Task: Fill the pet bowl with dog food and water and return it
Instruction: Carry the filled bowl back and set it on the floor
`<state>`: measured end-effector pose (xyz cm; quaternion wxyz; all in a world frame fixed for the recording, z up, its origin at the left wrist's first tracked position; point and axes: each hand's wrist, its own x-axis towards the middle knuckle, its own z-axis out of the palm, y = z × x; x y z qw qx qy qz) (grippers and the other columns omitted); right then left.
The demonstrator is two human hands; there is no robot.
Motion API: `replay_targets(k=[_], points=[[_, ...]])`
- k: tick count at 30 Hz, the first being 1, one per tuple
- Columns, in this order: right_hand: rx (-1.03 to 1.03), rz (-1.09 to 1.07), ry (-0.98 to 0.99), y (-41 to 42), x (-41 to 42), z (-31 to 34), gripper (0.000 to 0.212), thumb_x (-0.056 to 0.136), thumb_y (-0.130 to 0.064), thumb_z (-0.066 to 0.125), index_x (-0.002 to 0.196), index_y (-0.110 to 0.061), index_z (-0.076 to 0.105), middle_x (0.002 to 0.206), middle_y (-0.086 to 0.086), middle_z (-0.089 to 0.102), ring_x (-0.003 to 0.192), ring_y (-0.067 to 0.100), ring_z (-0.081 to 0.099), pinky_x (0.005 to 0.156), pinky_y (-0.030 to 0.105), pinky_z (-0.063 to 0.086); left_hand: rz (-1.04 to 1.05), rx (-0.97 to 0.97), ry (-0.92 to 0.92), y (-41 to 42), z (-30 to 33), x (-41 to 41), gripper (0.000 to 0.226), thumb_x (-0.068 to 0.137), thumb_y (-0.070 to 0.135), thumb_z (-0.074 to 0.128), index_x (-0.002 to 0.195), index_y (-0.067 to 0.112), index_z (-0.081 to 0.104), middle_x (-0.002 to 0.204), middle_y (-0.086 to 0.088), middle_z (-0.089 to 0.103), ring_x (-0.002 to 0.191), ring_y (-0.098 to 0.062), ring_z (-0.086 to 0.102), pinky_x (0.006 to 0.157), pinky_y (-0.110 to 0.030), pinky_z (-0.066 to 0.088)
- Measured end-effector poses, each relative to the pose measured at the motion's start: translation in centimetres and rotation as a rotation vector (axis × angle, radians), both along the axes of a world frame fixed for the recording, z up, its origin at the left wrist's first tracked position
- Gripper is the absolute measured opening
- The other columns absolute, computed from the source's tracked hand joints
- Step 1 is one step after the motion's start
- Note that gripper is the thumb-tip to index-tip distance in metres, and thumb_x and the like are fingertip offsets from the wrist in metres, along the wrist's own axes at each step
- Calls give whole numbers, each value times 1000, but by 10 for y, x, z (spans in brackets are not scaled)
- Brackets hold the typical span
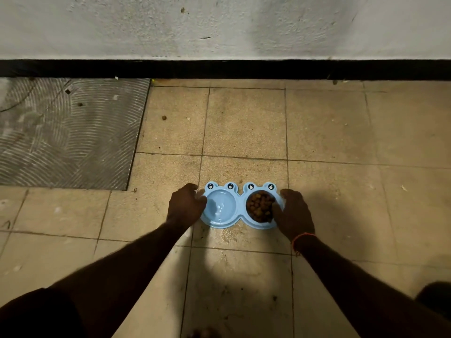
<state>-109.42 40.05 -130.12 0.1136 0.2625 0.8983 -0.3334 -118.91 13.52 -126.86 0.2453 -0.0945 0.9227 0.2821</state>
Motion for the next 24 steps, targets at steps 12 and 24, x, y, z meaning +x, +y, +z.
replay_targets(k=[12,24], points=[[107,195,69,-7,11,264,80,87,-34,70,152,-3,36,157,18,38,146,32,34,120,43,30,-240,-48,51,35,261,34,102,92,68,59,163,6,18,169,-13,24,155,-32,23,122,-41,25],[173,110,254,12,56,630,85,88,-41,67,157,-12,26,163,9,29,150,25,26,121,40,29,-466,57,345,86,618,61,117,82,93,18,163,9,18,171,-17,19,158,-31,17,126,-44,19]])
